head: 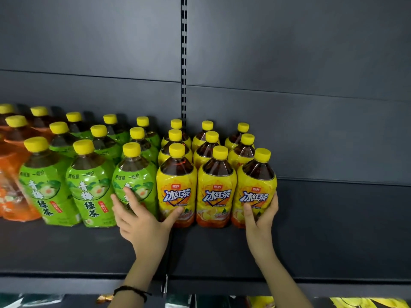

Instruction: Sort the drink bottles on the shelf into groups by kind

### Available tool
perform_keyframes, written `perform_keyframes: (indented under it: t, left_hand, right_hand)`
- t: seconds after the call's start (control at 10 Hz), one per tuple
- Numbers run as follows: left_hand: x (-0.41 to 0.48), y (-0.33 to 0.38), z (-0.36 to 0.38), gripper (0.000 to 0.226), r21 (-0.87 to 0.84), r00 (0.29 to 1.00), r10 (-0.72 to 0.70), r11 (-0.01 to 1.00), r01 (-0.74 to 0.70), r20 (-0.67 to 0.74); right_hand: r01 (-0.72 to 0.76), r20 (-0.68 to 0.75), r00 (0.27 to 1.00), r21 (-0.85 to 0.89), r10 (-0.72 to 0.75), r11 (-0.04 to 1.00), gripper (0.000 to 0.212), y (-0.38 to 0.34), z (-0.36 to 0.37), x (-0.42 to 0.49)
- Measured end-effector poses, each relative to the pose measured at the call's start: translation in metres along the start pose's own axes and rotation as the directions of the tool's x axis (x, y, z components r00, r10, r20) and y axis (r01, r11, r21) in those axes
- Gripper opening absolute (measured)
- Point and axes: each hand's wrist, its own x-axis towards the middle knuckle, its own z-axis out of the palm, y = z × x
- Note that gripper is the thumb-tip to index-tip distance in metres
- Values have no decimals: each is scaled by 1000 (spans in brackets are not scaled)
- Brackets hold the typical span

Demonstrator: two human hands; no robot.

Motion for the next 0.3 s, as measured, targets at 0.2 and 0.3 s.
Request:
perform_keyframes:
  t: [0.2,0.3]
  left_hand:
    - [2,-12,-19,119,-93,989,103,991,-94,104]
    - [-8,-37,-53,101,-236,966,194,960,-152,169]
  right_hand:
    - [-70,38,996,-122,75,990,75,-20,-10,-7]
    - [-187,0,982,-114,188,976,55,-32,-19,-28]
